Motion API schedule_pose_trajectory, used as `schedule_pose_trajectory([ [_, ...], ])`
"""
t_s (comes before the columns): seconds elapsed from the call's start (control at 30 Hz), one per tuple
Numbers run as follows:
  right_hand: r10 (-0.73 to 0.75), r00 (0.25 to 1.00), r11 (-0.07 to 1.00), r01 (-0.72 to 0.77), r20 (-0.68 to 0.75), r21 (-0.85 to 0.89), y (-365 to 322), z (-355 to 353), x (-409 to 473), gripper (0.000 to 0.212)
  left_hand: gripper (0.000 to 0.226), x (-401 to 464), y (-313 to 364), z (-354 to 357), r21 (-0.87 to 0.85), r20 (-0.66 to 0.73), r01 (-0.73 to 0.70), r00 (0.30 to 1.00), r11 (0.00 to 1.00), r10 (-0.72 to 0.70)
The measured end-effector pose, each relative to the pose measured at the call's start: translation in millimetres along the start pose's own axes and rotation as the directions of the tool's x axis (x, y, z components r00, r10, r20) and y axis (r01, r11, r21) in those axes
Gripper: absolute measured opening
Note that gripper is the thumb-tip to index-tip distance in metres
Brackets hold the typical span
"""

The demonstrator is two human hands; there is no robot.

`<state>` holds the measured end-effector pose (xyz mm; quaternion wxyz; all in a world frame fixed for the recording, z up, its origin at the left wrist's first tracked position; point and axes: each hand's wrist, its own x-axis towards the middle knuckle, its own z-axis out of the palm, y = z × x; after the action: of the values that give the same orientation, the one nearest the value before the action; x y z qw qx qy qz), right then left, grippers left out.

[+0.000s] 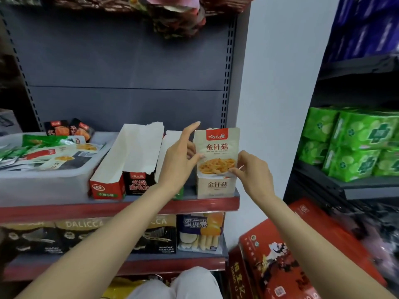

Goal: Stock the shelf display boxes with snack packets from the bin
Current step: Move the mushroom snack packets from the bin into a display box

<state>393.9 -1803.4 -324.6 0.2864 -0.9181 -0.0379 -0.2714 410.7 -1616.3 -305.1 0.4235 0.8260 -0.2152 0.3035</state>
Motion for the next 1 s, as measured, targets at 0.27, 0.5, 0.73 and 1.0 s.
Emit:
schedule_pose_trajectory([
  [0.27, 0.02, 1.0, 0.992, -0.018, -0.019, 0.129, -1, -4, 7, 0.017, 0.065, 8, 2, -6, 0.121, 0.153, -0.086, 0.986, 0.989, 0.067],
  [0.5, 0.034, 0.998, 0.999, -0.033, 0.046, -0.01, -1, -1, -3, 0.017, 0.066, -1, -1, -4, 0.168, 0.215, -0.045, 0.977, 0.985, 0.008],
  [0.73, 0.061, 0.996, 0.994, -0.054, 0.069, -0.094, -8, 3, 1, 0.021, 0.066, -5, 1, -6, 0.174, 0.223, 0.008, 0.974, 0.985, -0.047],
  [1.0, -0.308, 0.933, 0.951, 0.307, -0.186, -0.035, -64, -4, -16, 0.045, 0.045, -8, 1, -40, 0.211, 0.007, 0.002, 1.0, 0.977, -0.003],
])
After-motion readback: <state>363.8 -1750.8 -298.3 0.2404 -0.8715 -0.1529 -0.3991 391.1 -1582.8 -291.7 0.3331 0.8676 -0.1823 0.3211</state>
